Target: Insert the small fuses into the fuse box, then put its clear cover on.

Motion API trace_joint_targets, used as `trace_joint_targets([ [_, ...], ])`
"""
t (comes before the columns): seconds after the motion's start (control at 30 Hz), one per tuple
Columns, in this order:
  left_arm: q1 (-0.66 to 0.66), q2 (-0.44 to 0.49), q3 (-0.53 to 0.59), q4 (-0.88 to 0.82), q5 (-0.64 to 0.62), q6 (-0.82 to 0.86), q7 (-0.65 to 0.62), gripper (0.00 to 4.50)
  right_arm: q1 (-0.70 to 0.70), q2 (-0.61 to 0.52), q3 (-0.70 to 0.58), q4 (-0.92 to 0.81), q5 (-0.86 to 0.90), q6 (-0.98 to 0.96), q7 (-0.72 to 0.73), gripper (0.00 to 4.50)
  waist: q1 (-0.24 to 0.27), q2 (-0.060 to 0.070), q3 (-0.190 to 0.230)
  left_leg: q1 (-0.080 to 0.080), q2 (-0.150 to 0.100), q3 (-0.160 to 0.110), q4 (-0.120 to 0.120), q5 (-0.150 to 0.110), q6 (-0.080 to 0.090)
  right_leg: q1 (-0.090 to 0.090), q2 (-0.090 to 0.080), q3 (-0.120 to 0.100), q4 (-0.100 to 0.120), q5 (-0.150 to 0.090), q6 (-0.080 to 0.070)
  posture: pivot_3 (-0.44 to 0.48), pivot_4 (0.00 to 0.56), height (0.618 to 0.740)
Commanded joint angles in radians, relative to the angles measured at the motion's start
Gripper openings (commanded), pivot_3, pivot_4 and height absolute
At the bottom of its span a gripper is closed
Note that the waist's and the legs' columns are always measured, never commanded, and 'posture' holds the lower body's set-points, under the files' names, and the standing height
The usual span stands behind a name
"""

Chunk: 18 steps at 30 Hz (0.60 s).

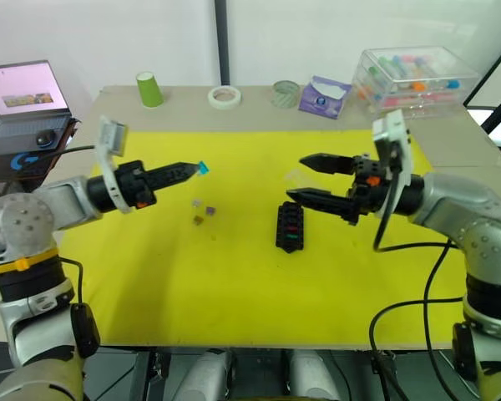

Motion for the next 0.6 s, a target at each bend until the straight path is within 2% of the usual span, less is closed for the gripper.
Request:
trace_joint_targets([
  [0.03, -0.024, -0.039, -0.013, -0.089, -0.066, -0.052, 0.011, 0.04, -0.009, 0.018, -0.031, 0.003, 0.109, 0.067, -0.047, 4.5, 0.0, 0.0, 0.0, 0.0, 0.0, 0.0, 0.0, 0.0, 0.0, 0.0, 0.0, 0.0, 0.0, 0.0, 0.0, 0.0, 0.15, 0.74],
  [0.13, -0.03, -0.079, -0.046, -0.142, -0.086, -0.098, 0.019, 0.04, -0.012, 0.077, -0.039, 0.008, 0.188, 0.092, -0.124, 4.5, 0.001, 0.0, 0.0, 0.0, 0.0, 0.0, 0.001, 0.0, 0.0, 0.0, 0.0, 0.0, 0.0, 0.0, 0.0, 0.0, 0.15, 0.74],
  [0.27, -0.039, -0.094, -0.075, -0.159, -0.116, -0.13, 0.025, 0.04, -0.008, 0.108, -0.023, -0.014, 0.209, 0.081, -0.17, 4.5, 0.001, 0.0, 0.0, 0.0, 0.0, 0.0, 0.001, 0.0, 0.0, 0.0, 0.0, 0.0, 0.0, 0.0, 0.0, 0.0, 0.15, 0.74],
  [0.37, -0.045, -0.089, -0.1, -0.163, -0.13, -0.149, 0.016, 0.0, -0.007, 0.126, -0.015, -0.017, 0.226, 0.071, -0.198, 3.85, 0.0, 0.0, 0.0, 0.0, 0.0, 0.0, 0.001, 0.0, 0.0, 0.0, 0.0, 0.0, 0.0, 0.0, 0.0, 0.0, 0.15, 0.74],
  [0.47, -0.05, -0.077, -0.115, -0.155, -0.146, -0.154, 0.01, 0.0, -0.011, 0.126, -0.004, -0.017, 0.227, 0.069, -0.209, 2.88, 0.001, 0.0, 0.0, 0.0, 0.0, 0.0, 0.001, 0.0, 0.0, 0.0, 0.0, 0.0, 0.0, 0.0, 0.0, 0.0, 0.15, 0.74],
  [0.6, -0.045, -0.04, -0.157, -0.158, -0.153, -0.143, -0.025, 0.0, -0.02, 0.135, 0.009, -0.014, 0.237, 0.06, -0.216, 2.88, -0.001, 0.0, 0.0, 0.0, 0.0, 0.0, 0.0, 0.0, 0.0, 0.0, 0.0, 0.0, 0.0, 0.0, 0.0, 0.0, 0.15, 0.74],
])
